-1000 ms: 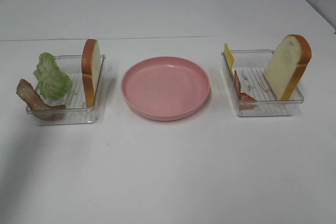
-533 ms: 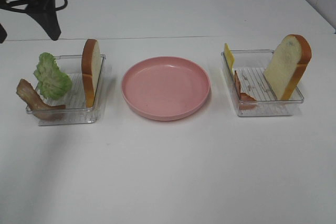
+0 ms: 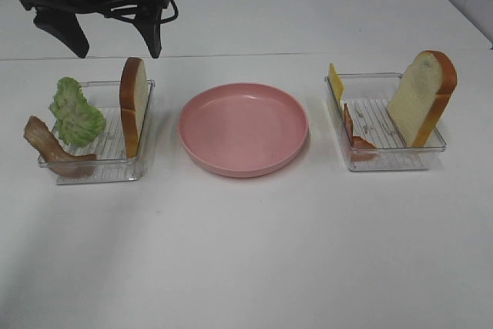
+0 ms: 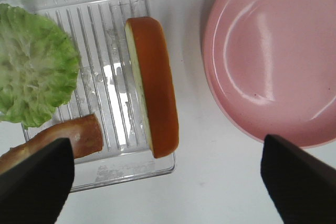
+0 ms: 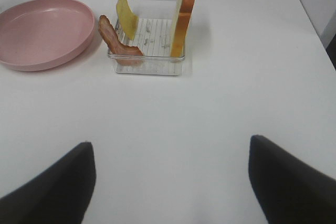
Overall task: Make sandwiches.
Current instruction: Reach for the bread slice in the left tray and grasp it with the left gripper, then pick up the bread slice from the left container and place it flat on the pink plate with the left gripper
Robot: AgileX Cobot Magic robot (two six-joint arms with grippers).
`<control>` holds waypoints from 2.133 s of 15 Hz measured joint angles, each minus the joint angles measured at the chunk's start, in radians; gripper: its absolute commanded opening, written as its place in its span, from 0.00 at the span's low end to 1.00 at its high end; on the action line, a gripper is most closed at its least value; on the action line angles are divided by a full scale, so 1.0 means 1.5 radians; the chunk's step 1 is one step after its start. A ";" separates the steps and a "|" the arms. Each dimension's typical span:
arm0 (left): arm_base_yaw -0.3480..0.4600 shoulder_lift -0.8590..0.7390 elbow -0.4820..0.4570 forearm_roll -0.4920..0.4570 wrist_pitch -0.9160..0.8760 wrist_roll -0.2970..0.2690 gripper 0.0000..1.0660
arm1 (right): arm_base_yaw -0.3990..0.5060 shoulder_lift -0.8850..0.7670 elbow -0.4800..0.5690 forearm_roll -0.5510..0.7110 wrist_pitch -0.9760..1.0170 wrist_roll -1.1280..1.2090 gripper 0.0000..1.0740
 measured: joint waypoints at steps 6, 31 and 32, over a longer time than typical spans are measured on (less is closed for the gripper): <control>0.000 0.075 -0.023 0.018 0.007 -0.008 0.78 | 0.000 0.000 0.000 0.000 0.000 0.000 0.71; 0.002 -0.031 -0.040 -0.009 0.002 0.037 0.00 | 0.000 0.000 0.000 0.001 0.000 0.000 0.71; 0.003 -0.043 -0.040 -0.033 0.003 0.047 0.00 | 0.000 0.000 0.000 0.001 0.000 0.000 0.71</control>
